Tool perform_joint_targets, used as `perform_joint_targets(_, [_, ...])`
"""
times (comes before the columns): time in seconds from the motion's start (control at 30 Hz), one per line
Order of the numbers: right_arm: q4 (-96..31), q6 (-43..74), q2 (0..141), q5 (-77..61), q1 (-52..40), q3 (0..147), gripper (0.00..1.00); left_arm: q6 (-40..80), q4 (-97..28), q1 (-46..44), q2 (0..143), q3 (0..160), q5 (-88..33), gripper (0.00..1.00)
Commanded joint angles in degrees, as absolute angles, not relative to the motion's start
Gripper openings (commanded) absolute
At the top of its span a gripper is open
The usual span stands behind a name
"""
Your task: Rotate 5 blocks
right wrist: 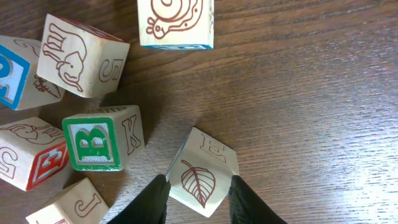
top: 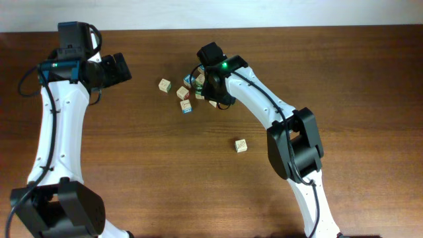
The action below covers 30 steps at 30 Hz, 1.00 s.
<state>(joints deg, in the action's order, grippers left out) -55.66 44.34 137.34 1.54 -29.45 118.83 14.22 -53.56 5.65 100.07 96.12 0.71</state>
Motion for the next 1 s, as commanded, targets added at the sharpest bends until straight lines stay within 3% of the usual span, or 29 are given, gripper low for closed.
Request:
perform_joint_targets(0.0, [-56.75, 43.77, 140.0, 2.26, -29.52, 119.04, 0.39, 14.74, -53.67, 5.8, 100.07, 96.99, 1.3, 0.99])
perform_joint_targets(0.13, [-57.28, 42.17, 140.0, 2.22, -29.52, 119.02, 0.43, 14.74, -53.67, 5.8, 100.07, 96.99, 1.3, 0.99])
perform_joint_targets(0.33, [-58.48, 31.48, 139.85, 1.48, -29.5, 119.59, 0.37, 14.74, -53.67, 5.8, 100.07, 96.99, 1.3, 0.99])
perform_joint_targets(0.43, [-63.66, 25.1, 139.85, 0.43, -29.52, 122.5, 0.37, 14.74, -53.67, 5.8, 100.07, 96.99, 1.3, 0.99])
perform_joint_targets(0.57, [-72.88, 23.77, 139.83, -12.47, -29.58, 124.05, 0.37, 14.74, -53.67, 5.8, 100.07, 96.99, 1.3, 0.99])
perform_joint_targets(0.7, [-78.3, 22.46, 139.83, -9.87, -30.48, 124.03, 0.37, 14.74, -53.67, 5.8, 100.07, 96.99, 1.3, 0.99])
perform_joint_targets(0.97, [-64.1, 25.3, 139.9, 2.24, -28.38, 124.03, 0.46, 14.74, -53.67, 5.8, 100.07, 96.99, 1.3, 0.99])
